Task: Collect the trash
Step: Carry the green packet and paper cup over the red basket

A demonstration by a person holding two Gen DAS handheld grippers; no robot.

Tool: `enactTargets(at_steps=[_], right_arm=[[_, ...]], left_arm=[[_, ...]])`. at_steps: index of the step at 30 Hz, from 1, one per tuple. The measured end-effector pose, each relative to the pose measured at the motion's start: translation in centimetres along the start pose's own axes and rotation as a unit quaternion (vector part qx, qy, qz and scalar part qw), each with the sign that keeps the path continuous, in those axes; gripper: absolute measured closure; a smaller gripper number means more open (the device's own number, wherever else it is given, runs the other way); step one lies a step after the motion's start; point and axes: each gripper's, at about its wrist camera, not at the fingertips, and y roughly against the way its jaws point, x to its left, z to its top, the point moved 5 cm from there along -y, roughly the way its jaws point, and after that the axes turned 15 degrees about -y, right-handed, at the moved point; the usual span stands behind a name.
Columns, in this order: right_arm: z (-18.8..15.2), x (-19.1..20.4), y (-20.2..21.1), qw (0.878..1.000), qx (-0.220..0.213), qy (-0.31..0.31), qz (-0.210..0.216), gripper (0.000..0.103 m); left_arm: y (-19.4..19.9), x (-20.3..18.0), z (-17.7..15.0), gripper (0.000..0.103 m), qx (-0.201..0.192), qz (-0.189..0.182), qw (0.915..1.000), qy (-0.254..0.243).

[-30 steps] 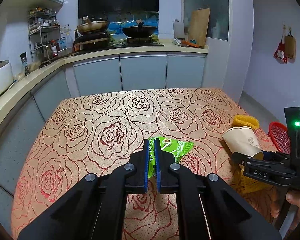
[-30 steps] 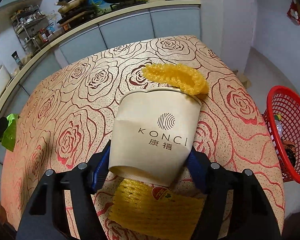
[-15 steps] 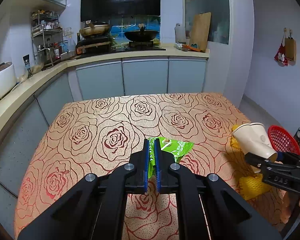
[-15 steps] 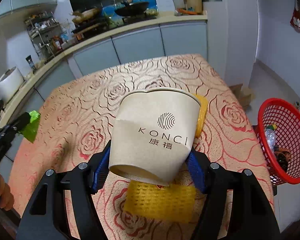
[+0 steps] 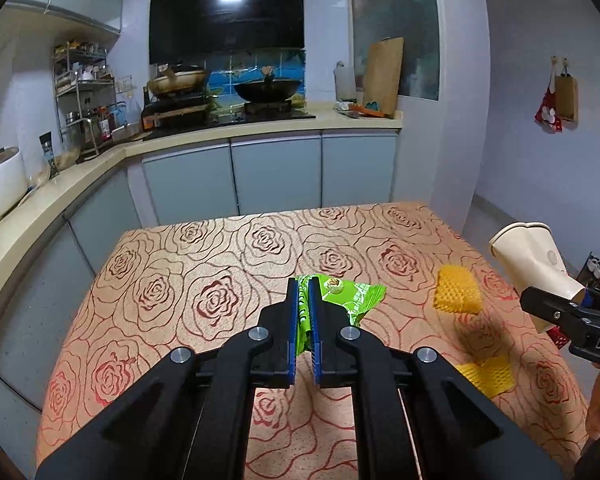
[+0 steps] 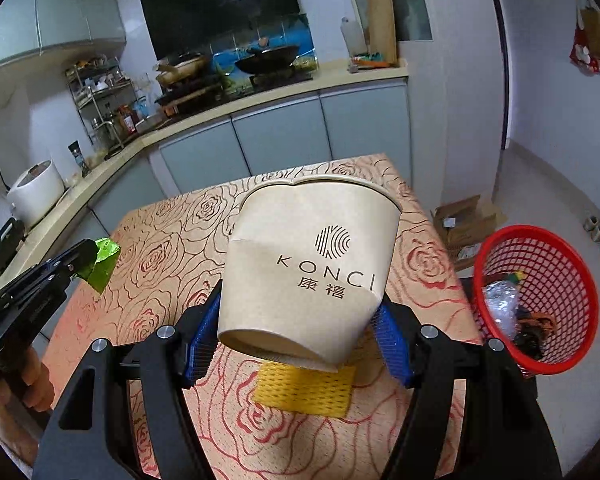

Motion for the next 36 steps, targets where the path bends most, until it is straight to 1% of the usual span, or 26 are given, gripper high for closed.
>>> enactTargets(at_steps=[5, 10, 15, 22, 29, 36], right_arm=[[0.6, -1.7, 1.7, 1.0, -0.021, -0.006, -0.016, 0.037], [1.6, -4.3, 3.3, 0.998, -0.043, -0.014, -0.038, 0.037], [2.6, -7.2, 5.0, 0.996, -0.066, -0.028, -0.061, 0.037], [3.7, -11.5, 7.4, 0.989, -0.095, -0.043, -0.1, 0.037], [4.4, -15.6, 9.2, 0.983, -0.114, -0.061, -0.134, 0.037], [4.5, -18.7, 9.8, 0.977, -0.117, -0.078, -0.159, 0.037]], left_arm=[[0.4, -1.7, 1.4, 0.098, -0.012, -0.014, 0.9998, -0.01], [0.5, -4.1, 3.1, 0.098, -0.026, -0.032, 0.9988, -0.025], [0.3, -7.4, 4.9, 0.098, -0.039, -0.058, 0.9966, -0.044], [0.4, -11.8, 7.3, 0.098, -0.06, -0.097, 0.9914, -0.064], [-0.2, -17.2, 9.7, 0.098, -0.073, -0.147, 0.9829, -0.084], [-1.7, -23.4, 10.8, 0.098, -0.07, -0.193, 0.9715, -0.119]])
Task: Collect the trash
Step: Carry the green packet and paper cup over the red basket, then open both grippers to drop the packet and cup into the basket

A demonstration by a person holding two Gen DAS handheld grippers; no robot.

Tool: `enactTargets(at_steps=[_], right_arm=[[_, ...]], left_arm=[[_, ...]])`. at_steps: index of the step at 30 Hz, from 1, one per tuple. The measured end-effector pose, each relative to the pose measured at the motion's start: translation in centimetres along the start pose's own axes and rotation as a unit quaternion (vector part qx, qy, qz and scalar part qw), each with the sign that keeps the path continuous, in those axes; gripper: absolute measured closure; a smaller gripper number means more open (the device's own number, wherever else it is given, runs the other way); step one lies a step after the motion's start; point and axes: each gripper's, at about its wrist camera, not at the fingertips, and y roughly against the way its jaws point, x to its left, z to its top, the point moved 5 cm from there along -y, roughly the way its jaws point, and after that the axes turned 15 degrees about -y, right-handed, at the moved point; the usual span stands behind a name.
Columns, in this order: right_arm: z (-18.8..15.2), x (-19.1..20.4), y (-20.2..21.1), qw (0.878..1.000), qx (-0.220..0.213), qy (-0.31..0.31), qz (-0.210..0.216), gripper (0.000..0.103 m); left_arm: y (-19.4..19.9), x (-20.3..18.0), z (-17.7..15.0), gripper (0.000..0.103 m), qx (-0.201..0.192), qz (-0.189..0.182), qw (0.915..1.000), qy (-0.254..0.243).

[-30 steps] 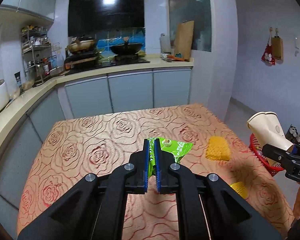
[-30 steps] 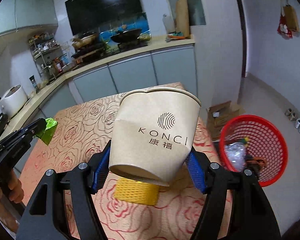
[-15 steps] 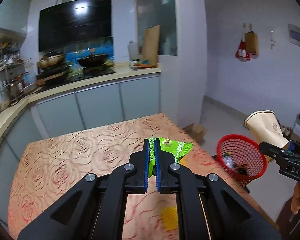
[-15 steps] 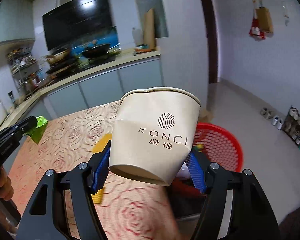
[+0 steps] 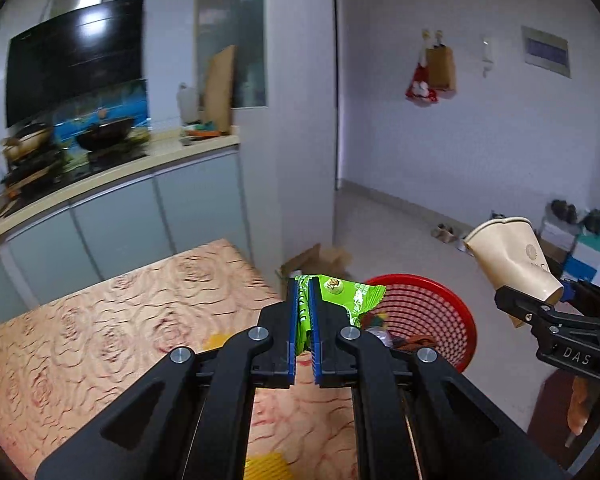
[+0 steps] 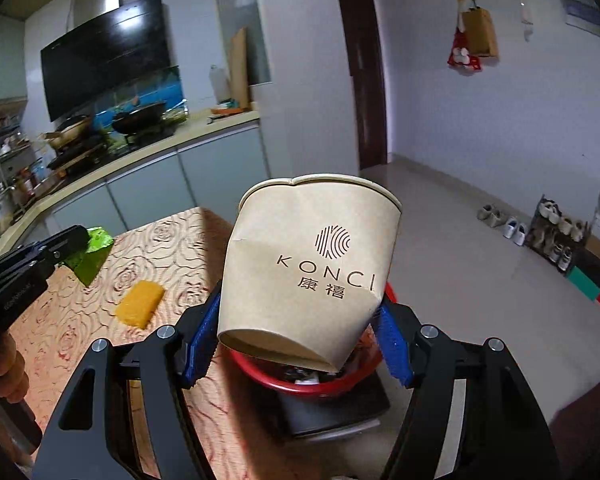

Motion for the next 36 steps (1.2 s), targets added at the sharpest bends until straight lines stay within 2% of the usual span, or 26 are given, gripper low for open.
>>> enactTargets(at_steps=[7, 25, 30, 32, 36], right_arm=[[0.2, -1.9, -1.4, 1.0, 0.005, -0.01, -0.017, 0.037], [-1.6, -4.3, -8.0, 0.997, 0.075, -0.003, -0.032, 0.037], [-2.0, -4.3, -9.1, 0.996, 0.085, -0.002, -0.031, 0.037], [-2.1, -4.2, -9.4, 0.996, 0.087, -0.001, -0.029, 0.037], [-2.3, -4.3, -9.6, 0.995, 0.093, -0.004, -0.028, 0.036]], left_arm=[[-3.5, -3.6, 0.6, 0.098, 0.006, -0.04, 0.9992, -0.006], [-12.1, -7.7, -1.1, 0.097, 0.075, -0.088, 0.9931, -0.02], [-12.7, -7.9, -1.1, 0.086, 0.08, -0.093, 0.9922, -0.023], [-12.6, -7.9, -1.0, 0.072, 0.078, -0.093, 0.9923, -0.023], [-12.5, -7.8, -0.7, 0.059, 0.073, -0.093, 0.9928, -0.02]])
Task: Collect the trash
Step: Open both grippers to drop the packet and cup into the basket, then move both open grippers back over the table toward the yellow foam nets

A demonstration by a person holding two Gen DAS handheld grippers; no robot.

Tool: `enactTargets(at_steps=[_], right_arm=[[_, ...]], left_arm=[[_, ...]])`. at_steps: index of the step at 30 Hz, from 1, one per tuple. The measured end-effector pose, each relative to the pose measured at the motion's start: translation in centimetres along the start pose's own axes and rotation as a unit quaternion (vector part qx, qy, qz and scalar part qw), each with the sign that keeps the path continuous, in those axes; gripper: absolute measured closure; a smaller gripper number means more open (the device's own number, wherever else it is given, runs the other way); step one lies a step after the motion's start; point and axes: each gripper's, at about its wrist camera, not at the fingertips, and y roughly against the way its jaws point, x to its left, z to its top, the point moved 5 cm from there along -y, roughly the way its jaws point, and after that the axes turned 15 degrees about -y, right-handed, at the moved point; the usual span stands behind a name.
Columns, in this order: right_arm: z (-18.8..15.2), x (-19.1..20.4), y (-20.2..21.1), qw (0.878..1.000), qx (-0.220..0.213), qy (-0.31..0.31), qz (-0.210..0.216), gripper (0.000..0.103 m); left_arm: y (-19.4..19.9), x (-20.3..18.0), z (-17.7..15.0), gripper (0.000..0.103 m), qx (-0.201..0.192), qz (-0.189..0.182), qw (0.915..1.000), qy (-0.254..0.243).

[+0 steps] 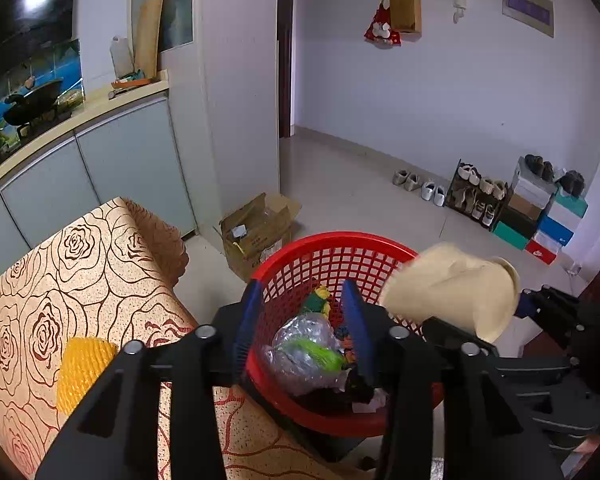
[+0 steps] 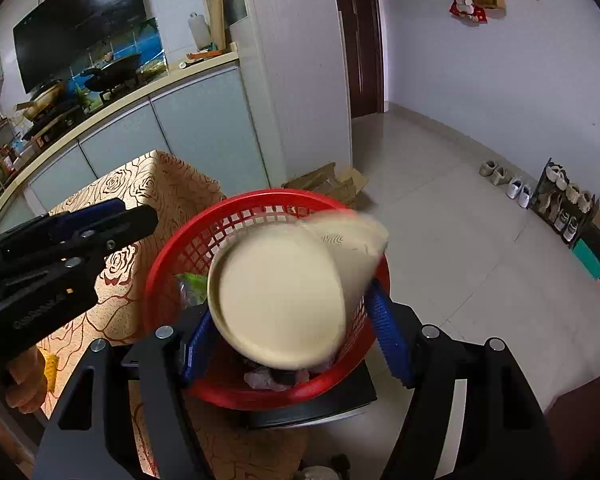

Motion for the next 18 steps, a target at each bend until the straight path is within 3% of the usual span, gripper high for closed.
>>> enactTargets(at_steps=[11, 18], right_arm=[[0.7, -0.1, 2.4, 0.999, -0.03, -0.013, 0.007, 0.024], [1.0, 0.8, 4.4, 0.998, -0.051, -0.012, 0.015, 0.022]], left_arm=[[3.3, 1.7, 0.6, 0.03, -0.035, 0.028, 0.9989, 0.016], [5.7, 2.1, 0.5, 0.026, -0.05, 0.039, 0.9978, 0.021]])
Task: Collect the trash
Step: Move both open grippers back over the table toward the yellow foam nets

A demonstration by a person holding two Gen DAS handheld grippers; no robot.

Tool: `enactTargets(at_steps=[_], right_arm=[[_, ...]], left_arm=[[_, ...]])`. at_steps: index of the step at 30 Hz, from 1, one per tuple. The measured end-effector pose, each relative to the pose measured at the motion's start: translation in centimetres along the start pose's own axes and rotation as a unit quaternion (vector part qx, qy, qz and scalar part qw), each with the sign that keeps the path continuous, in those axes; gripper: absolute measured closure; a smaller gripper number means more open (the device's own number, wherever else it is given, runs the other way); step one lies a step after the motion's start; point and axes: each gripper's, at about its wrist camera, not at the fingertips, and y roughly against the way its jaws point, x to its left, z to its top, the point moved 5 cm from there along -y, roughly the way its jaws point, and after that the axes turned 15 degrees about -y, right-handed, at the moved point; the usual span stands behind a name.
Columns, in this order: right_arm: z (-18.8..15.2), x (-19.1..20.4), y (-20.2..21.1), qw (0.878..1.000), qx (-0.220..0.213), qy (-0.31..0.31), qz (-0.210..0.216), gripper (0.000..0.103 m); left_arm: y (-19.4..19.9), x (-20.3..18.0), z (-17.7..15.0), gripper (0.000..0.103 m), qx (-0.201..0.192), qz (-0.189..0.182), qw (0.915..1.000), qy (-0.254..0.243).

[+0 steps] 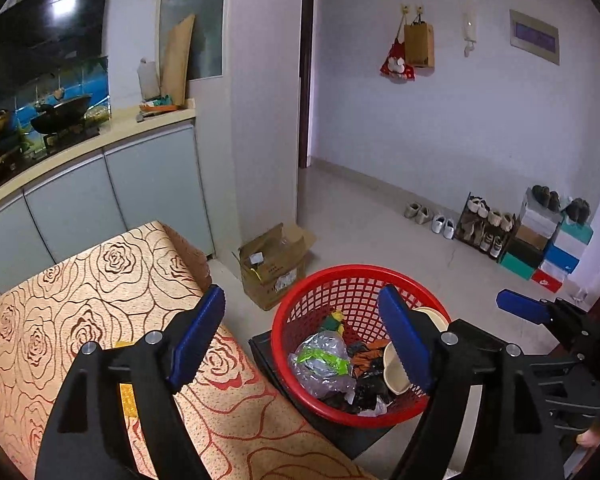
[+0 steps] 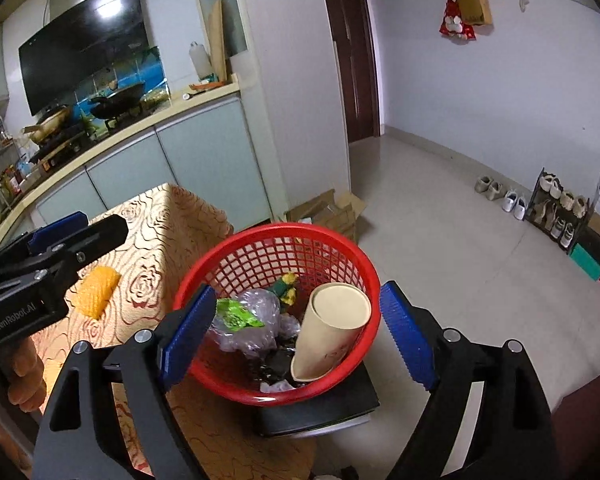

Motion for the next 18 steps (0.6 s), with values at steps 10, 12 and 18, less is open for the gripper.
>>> enactTargets(at_steps=[10, 12, 18], right_arm=[[0.1, 1.7, 2.5, 1.0, -0.019, 0.008, 0.017, 0.022], [0.0, 2.3, 3.0, 0.999, -0.022, 0.012, 0.023, 0.022], [-0.6, 4.8, 3.8, 0.998, -0.023, 0.03, 0.041, 0.022]], left_arm=[[3.5, 1.3, -0.3, 0.023, -0.017, 0.028, 0.9995, 0.005], [4.3, 1.9, -0.4, 0.022, -0.02, 0.04, 0.999, 0.007], [6.7, 3.7, -1.4, 0.021, -0.02, 0.076, 0.9967, 0.018]])
